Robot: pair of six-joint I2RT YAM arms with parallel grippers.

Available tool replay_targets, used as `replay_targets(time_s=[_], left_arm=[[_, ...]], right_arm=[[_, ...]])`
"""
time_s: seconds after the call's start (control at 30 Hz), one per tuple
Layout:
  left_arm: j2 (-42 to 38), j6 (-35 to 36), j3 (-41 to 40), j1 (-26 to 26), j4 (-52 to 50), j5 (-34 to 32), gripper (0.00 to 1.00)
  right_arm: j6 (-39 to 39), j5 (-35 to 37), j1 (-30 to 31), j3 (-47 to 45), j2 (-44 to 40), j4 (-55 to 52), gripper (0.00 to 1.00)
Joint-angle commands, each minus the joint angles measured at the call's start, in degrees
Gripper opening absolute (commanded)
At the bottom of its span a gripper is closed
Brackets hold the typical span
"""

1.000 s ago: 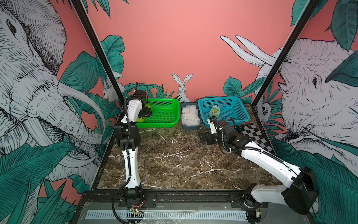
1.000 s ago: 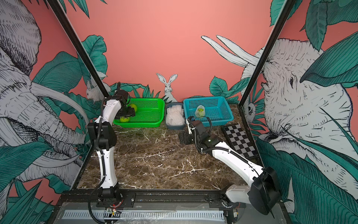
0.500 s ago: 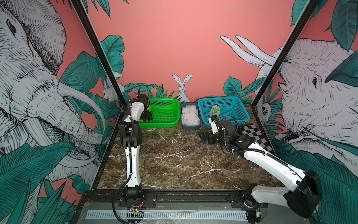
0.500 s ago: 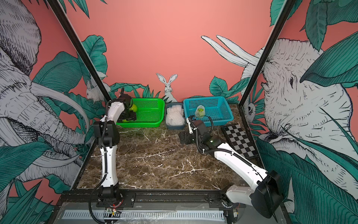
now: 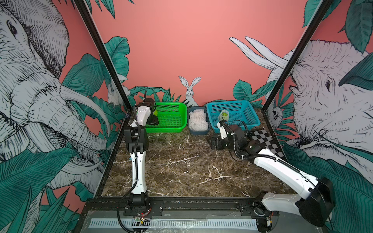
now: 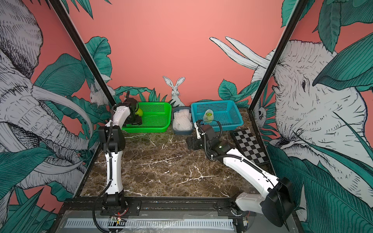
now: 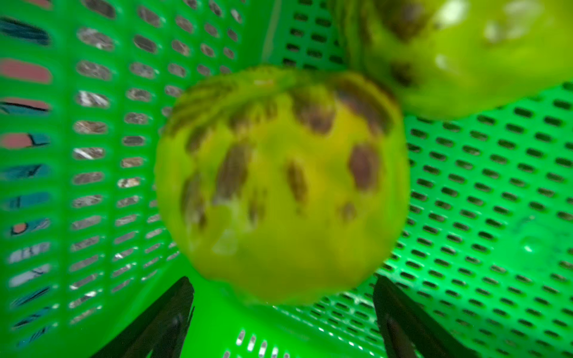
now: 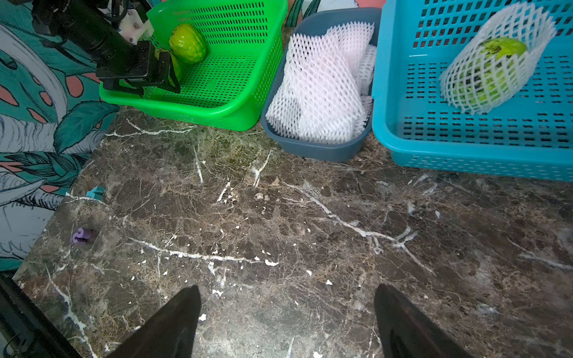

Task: Sleeve custard apples in foam nets
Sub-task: Pick up the custard apple from the basket.

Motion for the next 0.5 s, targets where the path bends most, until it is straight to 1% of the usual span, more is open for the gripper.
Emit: replay_targets(time_s=[0.0,0.27,0.47], left_arm=[[-2.42,-0.03,1.42,0.25,0.37,-2.94,0.94],[-2.36,1.63,1.59,0.38,3.57,-2.19,0.96],[-2.17,2.89,0.07,0.37,8.77,-1.63,0.98]], right_arm=[[0.98,0.05,0.48,0.84,0.36,1.62,0.89],[1.69,-0.99,0.64,0.8,2.14,2.67,0.89],[2.1,-1.09,0.59,0.16,2.62,2.8,0.89]])
